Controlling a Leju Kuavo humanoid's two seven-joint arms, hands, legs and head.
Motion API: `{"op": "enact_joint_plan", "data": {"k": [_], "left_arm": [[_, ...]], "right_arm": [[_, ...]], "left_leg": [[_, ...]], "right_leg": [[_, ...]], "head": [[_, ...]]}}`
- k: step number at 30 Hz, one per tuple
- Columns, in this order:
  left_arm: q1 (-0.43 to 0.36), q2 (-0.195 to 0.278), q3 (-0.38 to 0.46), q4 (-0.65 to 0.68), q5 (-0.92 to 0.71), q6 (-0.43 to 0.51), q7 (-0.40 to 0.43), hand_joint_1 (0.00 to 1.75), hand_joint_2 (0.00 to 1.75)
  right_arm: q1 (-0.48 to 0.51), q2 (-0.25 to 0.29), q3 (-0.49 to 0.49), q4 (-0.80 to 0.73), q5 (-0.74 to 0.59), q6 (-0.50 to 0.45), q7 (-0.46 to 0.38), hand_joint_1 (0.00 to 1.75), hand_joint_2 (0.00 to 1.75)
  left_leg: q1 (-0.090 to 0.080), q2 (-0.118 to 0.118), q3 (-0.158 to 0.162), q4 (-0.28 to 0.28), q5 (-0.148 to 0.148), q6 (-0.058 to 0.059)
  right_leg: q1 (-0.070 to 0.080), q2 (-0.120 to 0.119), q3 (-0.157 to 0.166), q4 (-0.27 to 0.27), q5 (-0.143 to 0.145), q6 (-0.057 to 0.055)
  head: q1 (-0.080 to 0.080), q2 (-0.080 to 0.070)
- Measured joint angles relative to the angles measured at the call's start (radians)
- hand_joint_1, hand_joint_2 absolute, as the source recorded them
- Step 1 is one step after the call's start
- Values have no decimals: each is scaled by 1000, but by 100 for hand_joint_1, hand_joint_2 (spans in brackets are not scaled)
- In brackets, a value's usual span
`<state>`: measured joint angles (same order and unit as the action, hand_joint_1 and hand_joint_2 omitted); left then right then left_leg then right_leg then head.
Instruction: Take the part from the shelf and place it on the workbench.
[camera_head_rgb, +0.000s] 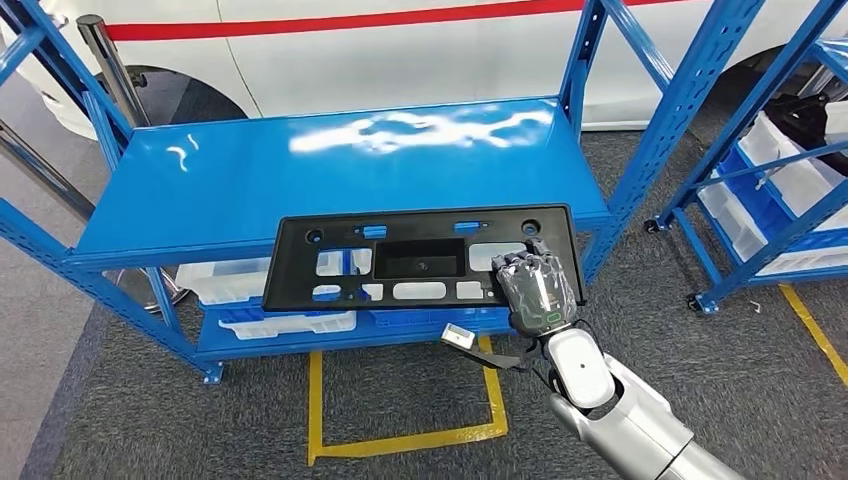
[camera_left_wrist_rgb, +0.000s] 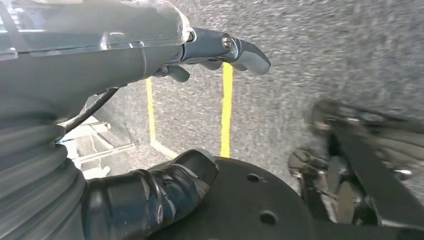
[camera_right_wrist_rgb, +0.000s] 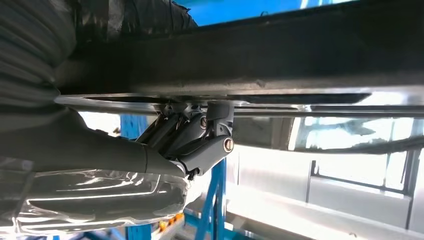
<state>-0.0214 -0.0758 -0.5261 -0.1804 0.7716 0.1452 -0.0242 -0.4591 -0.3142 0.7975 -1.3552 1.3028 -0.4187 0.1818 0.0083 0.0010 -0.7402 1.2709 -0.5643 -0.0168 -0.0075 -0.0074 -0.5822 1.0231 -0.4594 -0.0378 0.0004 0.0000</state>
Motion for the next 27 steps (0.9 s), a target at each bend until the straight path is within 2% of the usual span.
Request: {"op": "enact_joint_plan", "data": {"k": [1,2,3,4,6,7,8,10,11,12,13,15,16,17,18,19,20,21,22,23,24,25,26,27], "left_arm": [[0,0,0,0,0,-3,0,0,175],[0,1,0,0,-1,-6,1,0,175],[0,1,0,0,-1,-8,1,0,175],[1,2,0,0,-1,-9,1,0,175],[0,4,0,0,-2,-10,1,0,175],[0,5,0,0,-3,-11,1,0,175],[0,6,-1,0,-3,-11,1,0,175],[-1,5,-1,0,-4,-12,0,0,175],[-2,5,-1,0,-4,-12,-1,0,175],[-3,5,-1,0,-4,-13,-2,0,175],[-3,4,-1,0,-4,-14,-4,0,175],[-3,5,-1,0,-5,-16,-8,0,175],[-3,5,-1,0,-6,-18,-10,0,175],[-3,5,-1,0,-8,-21,-11,0,175],[-3,6,-1,0,-10,-24,-11,0,175],[-4,6,-1,0,-14,-26,-12,0,175],[-5,6,-2,0,-17,-29,-12,0,175],[-6,7,-3,0,-21,-31,-12,0,175],[-7,8,-4,0,-25,-33,-12,0,175],[-8,9,-6,0,-28,-35,-12,0,175],[-9,10,-7,0,-30,-37,-12,0,175],[-8,12,-8,0,-31,-39,-12,0,175],[-8,13,-10,0,-32,-40,-12,0,175],[-8,15,-11,1,-32,-42,-12,0,175]], "right_arm": [[5,1,-1,-4,-27,10,-12,175,175],[12,2,-4,-9,-69,25,-28,175,175],[18,5,-6,-16,-127,46,-48,175,175],[25,10,-9,-26,-195,69,-69,175,175],[37,23,-15,-53,-333,122,-111,175,175],[40,29,-18,-65,-392,147,-129,175,175],[42,36,-20,-77,-442,171,-144,175,175],[44,45,-22,-96,-533,221,-169,175,175],[44,49,-22,-104,-574,246,-180,175,175],[45,51,-22,-111,-620,275,-190,175,175],[45,53,-22,-116,-665,304,-199,175,175],[46,58,-22,-123,-774,370,-219,175,175],[47,61,-22,-124,-835,402,-228,175,175],[49,64,-23,-124,-904,437,-239,175,175],[51,67,-25,-124,-976,470,-251,175,175],[53,70,-27,-124,-1046,501,-263,175,175],[55,75,-32,-125,-1115,531,-274,175,175],[56,82,-37,-129,-1183,558,-283,175,175],[58,90,-44,-134,-1243,582,-290,175,175],[59,97,-50,-140,-1292,600,-296,175,175],[60,104,-56,-145,-1326,612,-299,175,175],[62,110,-60,-148,-1345,618,-301,175,175],[62,114,-62,-150,-1359,625,-301,175,175],[62,119,-64,-151,-1380,636,-300,175,175]], "left_leg": [[0,0,2,41,-5,1],[-1,0,23,45,14,4],[-2,0,59,15,41,9],[-5,-1,112,-46,60,17],[-12,-1,223,-196,55,33],[-16,-2,254,-248,44,38],[-19,-2,266,-274,38,40],[-19,0,258,-288,57,47],[-17,2,252,-295,71,52],[-14,4,242,-302,88,58],[-11,7,230,-308,104,62],[-12,8,196,-305,131,64],[-12,9,178,-303,143,63],[-12,9,159,-298,154,61],[-11,9,139,-292,165,59],[-10,9,120,-285,174,56],[-9,8,104,-276,182,51],[-9,8,90,-267,189,46],[-10,8,81,-262,197,40],[-11,9,76,-260,206,34],[-11,9,72,-262,217,29],[-10,8,70,-265,225,23],[-8,6,65,-261,220,18],[-7,5,56,-245,194,12]], "right_leg": [[3,0,-16,2,12,-1],[6,0,-32,5,23,-1],[9,0,-47,7,32,0],[11,0,-60,9,42,0],[14,1,-78,12,61,6],[12,0,-80,11,70,10],[10,-1,-82,8,80,16],[6,-2,-83,1,96,29],[5,0,-88,5,88,35],[5,2,-97,25,57,40],[4,4,-109,64,9,45],[-1,6,-134,185,-93,53],[-4,6,-138,239,-114,57],[-6,6,-131,270,-110,60],[-7,5,-109,270,-87,61],[-8,5,-71,238,-59,62],[-9,5,-21,179,-46,61],[-7,6,30,106,-53,57],[-4,7,67,49,-64,51],[0,9,88,11,-78,45],[3,10,92,-5,-80,37],[2,9,84,-4,-70,29],[0,7,75,-6,-61,20],[-1,5,64,-8,-49,10]], "head": [[0,0],[0,0],[0,0],[0,0],[0,0],[0,0],[0,0],[0,0],[-1,0],[0,0],[0,0],[0,0],[0,0],[-1,0],[-1,0],[-1,0],[0,0],[-1,0],[-1,0],[-1,0],[-1,0],[0,0],[0,0],[-1,0]]}}
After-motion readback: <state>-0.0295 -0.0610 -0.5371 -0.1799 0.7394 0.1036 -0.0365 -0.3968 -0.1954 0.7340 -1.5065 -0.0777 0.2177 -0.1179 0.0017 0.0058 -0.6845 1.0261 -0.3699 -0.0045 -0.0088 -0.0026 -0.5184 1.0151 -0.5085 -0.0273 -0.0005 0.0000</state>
